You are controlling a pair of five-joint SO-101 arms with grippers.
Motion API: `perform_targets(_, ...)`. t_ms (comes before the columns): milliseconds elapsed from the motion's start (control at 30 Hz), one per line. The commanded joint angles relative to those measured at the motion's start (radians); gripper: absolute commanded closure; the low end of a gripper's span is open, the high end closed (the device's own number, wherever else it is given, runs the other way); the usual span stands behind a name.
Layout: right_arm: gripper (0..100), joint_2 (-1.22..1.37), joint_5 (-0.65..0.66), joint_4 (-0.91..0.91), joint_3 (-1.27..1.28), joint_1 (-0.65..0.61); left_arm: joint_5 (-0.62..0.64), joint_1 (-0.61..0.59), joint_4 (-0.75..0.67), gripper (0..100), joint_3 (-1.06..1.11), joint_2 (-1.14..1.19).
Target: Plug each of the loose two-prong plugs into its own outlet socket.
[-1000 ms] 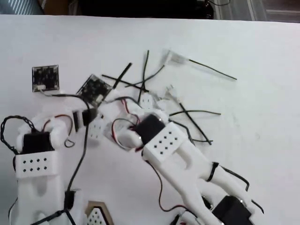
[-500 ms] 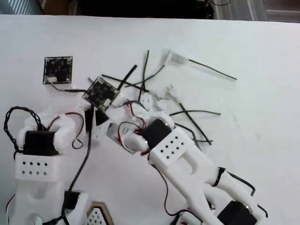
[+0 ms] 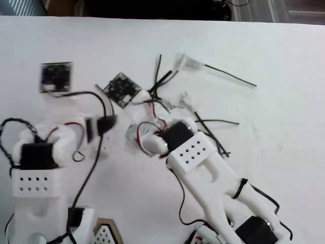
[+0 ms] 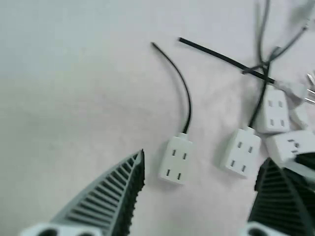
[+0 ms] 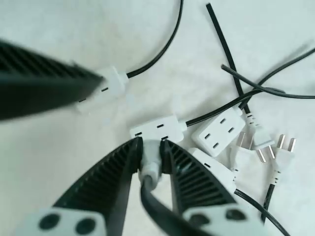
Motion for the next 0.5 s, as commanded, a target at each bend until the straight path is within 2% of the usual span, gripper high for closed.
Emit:
perform_targets(0,98.1,-0.03,0.009,-0.018,-0.006,0.03,-0.02,-0.09,-0.015,65,0.018,0.002)
perform_targets(167,98.1,-0.035,-0.008,-0.048,-0.008,0.134,-0.152,0.035,-0.086,64,0.143,0.005)
perform_targets(333,98.1,-0.031,-0.078,-0.061,-0.003,0.248,-0.169,0.15,-0.172,62,0.216,0.013)
perform_targets(467,98.1,-0.033,-0.094,-0.062,0.017,0.309,-0.169,0.232,-0.183,62,0.175,0.154)
